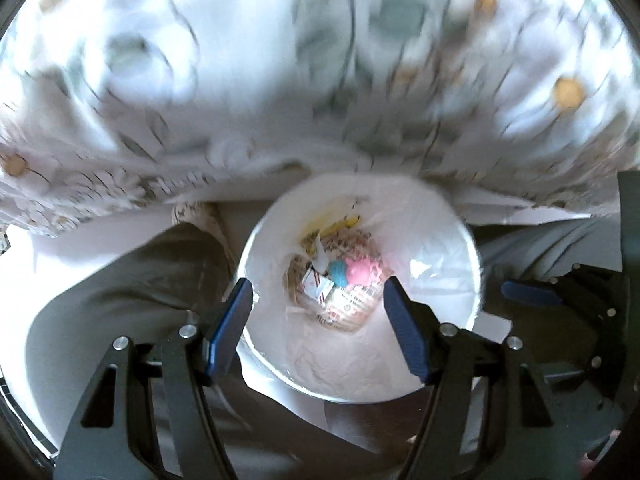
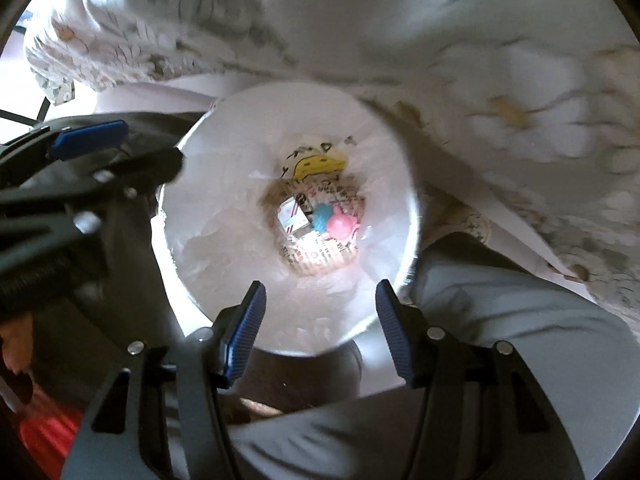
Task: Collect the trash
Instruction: 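Raise both tools from the bin back toward the bed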
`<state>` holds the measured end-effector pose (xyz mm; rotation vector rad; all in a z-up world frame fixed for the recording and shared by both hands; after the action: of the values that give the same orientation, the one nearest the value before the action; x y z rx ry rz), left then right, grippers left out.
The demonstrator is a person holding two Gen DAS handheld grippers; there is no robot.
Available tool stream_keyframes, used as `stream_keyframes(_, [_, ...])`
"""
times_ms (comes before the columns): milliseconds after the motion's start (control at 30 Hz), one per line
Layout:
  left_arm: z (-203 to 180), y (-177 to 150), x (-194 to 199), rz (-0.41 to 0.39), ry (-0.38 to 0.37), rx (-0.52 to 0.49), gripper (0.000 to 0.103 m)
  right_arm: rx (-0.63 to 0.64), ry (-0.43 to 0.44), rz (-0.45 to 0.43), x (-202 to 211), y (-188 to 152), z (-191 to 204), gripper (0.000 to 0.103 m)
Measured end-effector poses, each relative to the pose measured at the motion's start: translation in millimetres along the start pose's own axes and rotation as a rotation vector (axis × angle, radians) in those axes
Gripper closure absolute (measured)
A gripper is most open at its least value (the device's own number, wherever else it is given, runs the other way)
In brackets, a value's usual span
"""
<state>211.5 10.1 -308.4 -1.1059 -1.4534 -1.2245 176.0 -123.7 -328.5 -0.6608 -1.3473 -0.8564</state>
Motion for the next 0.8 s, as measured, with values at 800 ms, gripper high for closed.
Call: stream_keyframes(800, [-88, 98, 188, -0.250, -0.253, -0.019, 0.034, 0.028, -0.240, -0.383, 243, -1, -63, 0.035])
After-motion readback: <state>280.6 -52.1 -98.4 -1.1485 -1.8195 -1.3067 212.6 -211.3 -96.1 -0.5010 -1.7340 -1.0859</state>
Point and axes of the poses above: each gripper's, at about its wrist camera, not at the fingertips, and x roughly against the way its jaws point, z to its left, y to its top, the point moved 1 cm from there along -x, roughly the way its jaws point, and after that the axes turned 15 degrees about x, right-handed, at the moved point
